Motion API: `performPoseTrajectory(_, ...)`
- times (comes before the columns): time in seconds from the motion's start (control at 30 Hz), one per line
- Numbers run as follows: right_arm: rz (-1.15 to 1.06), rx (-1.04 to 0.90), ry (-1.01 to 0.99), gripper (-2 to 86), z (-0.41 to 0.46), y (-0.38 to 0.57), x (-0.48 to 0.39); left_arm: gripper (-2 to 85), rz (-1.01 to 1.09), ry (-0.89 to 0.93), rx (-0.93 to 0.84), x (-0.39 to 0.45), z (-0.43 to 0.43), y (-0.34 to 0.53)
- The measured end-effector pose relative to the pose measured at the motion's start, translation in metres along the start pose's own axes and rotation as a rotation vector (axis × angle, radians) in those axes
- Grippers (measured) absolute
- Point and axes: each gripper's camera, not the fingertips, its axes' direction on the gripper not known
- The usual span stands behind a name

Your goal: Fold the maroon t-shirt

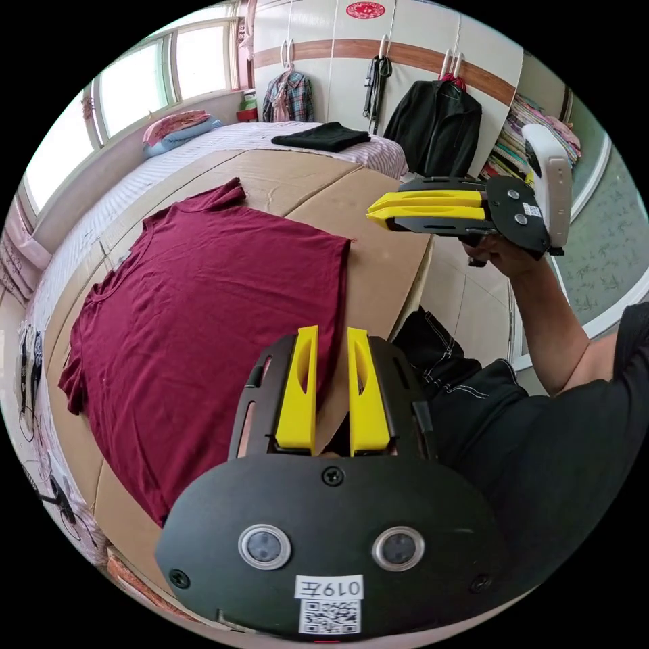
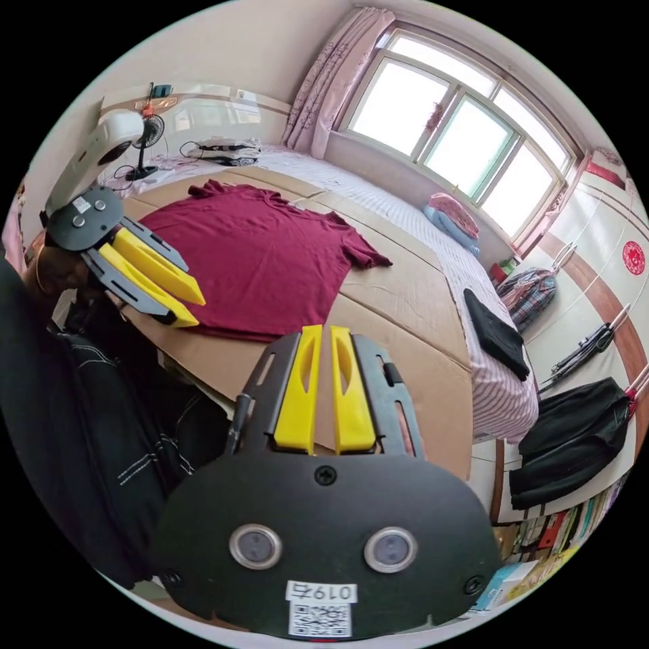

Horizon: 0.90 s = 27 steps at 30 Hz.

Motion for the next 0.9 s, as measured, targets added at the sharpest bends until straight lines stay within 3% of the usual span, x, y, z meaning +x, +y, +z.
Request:
performPoseTrajectory(0.17,-0.063,0.240,-0.303,4.4,-0.019,-0.038,-0.050,6.7,-0.103,-0.184,0.011,-0.040,-0.040,0.050)
performPoseTrajectory(0.33,-0.188,0.228,-0.497,5.2,0.006,-0.075,-0.121,6.7,-0.156,-0.312,-0.011,-0.080,-0.076,0.125)
performPoseTrajectory(0.6,-0.336,0.113,-0.548,6.2,0.035,-0.110,-0.209,7.2,-0.042,-0.405,-0.143,-0.079,-0.074,0.169)
performPoseTrajectory(0.9,-0.407,0.018,-0.449,5.3,0.055,-0.117,-0.248,2.2,-0.018,-0.462,-0.211,-0.068,-0.054,0.166)
